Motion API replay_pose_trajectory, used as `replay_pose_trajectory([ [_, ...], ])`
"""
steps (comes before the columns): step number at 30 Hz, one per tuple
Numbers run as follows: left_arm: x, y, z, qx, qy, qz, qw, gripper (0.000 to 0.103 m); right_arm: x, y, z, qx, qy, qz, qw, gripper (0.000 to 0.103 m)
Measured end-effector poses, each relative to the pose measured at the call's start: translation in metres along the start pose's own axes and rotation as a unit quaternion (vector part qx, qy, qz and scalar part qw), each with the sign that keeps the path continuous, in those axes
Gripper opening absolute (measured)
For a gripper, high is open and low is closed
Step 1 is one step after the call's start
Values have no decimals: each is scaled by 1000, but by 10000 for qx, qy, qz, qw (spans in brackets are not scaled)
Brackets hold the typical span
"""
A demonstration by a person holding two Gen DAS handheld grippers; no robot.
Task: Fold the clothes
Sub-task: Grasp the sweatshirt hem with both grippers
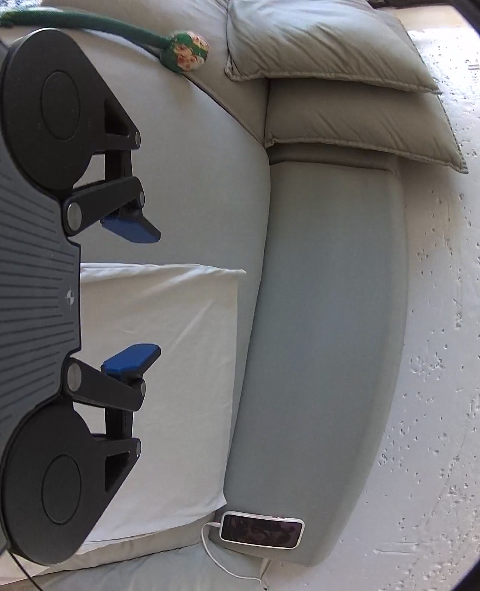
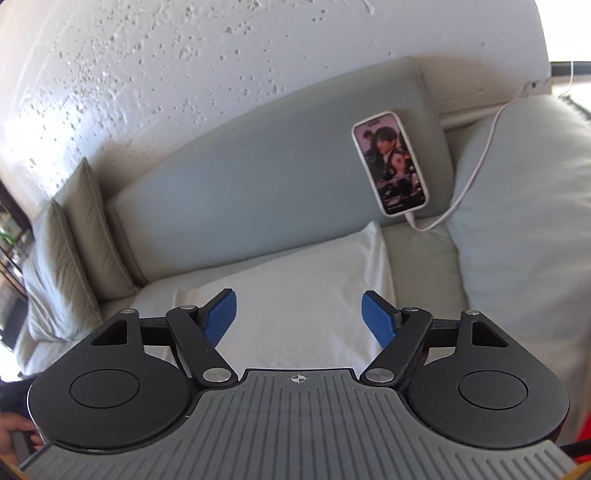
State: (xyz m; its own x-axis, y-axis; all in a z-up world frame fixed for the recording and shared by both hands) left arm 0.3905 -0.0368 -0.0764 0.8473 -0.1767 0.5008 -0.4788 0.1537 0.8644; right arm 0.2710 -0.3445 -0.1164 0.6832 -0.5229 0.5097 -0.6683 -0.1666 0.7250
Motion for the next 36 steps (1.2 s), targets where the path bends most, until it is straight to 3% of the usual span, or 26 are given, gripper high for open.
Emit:
replay_pose_trajectory([
  [2, 11, -28, -4, -209, 77, 25, 9997, 50, 12, -33, 10, 188, -147, 34, 9997, 61],
  [5, 27, -70, -11, -200, 162, -21, 9997, 50, 29, -82, 36, 50, -528, -20, 9986, 54],
  [8, 43, -111, -22, -182, 386, -131, 9990, 51, 49, -122, 64, -158, -810, -44, 9966, 49],
  [11, 56, -145, -29, -536, 773, -196, 9954, 52, 68, -156, 87, -268, -979, -217, 9946, 44],
  [13, 66, -165, -28, -668, 766, -203, 9946, 55, 79, -176, 97, -239, -1050, -348, 9936, 44],
  [23, 101, -219, -5, 94, -130, 79, 9998, 62, 120, -243, 112, -624, -484, -376, 9962, 44],
  [25, 104, -220, 7, 25, -375, 166, 9992, 39, 123, -252, 108, -714, -274, -381, 9963, 40],
  [26, 104, -218, 12, 15, -531, 214, 9984, 27, 123, -256, 106, -772, -170, -394, 9961, 28],
  [27, 103, -216, 17, 9, -689, 263, 9973, 0, 123, -258, 103, -867, -18, -389, 9955, 17],
  [28, 103, -210, 18, 8, -717, 347, 9968, 0, 121, -258, 100, -947, 142, -349, 9948, 7],
  [32, 102, -180, 14, -4, -484, 634, 9968, 0, 116, -235, 89, -1178, 295, 17, 9926, 4],
  [36, 97, -119, 14, -220, -388, 873, 9952, 0, 113, -187, 77, -942, -74, 166, 9954, 4],
])
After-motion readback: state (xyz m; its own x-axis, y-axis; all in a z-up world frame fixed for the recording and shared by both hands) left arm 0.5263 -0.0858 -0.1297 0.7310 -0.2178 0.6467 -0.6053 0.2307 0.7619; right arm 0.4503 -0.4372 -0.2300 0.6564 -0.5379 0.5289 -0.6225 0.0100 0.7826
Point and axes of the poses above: each gripper's, at about its wrist camera, not at the fingertips, and y roughly against the way its jaws point, z to its right, x to its top, the point moved 10 cm from there along -y, roughly the way its jaws point, and after that the axes turned 15 degrees about -z, right-handed, at the moved point
